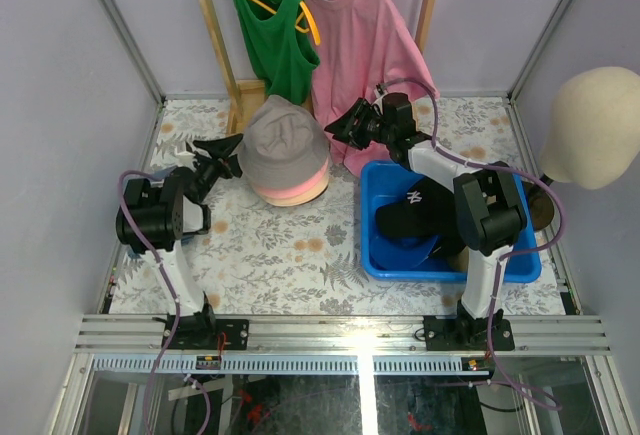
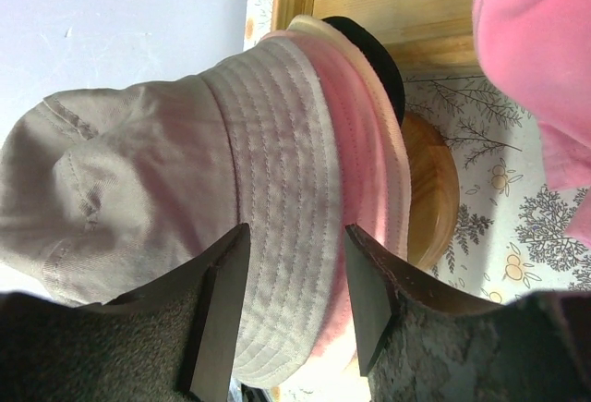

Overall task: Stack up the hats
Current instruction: Stack the hat on the hat.

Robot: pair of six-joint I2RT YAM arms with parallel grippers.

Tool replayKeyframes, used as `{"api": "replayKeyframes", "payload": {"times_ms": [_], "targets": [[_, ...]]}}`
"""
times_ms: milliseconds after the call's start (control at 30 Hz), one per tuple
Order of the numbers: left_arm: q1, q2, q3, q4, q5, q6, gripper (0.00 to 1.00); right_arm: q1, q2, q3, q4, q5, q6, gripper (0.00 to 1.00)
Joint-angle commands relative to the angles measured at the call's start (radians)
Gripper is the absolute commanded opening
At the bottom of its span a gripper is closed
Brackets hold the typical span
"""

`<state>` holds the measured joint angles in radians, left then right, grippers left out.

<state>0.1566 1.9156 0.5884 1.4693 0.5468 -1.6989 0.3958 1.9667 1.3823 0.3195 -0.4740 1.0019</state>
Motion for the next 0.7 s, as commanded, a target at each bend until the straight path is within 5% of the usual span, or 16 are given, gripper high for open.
{"api": "replayKeyframes", "payload": {"times_ms": [0, 400, 667], "targets": [[-0.016, 0.034, 0.024, 0.097, 0.024, -0.011, 0.62, 0.013, 0.009, 0.018, 0.043, -0.022, 0.024, 0.52], [-0.023, 0.058, 0.009, 0.123, 0.027, -0.006, 0.29, 0.019, 0.047, 0.038, -0.015, -0.012, 0.004, 0.53], [-0.025, 0.059, -0.012, 0.125, 0.03, 0.005, 0.21, 0.024, 0.056, 0.02, 0.085, -0.042, 0.071, 0.53]]}}
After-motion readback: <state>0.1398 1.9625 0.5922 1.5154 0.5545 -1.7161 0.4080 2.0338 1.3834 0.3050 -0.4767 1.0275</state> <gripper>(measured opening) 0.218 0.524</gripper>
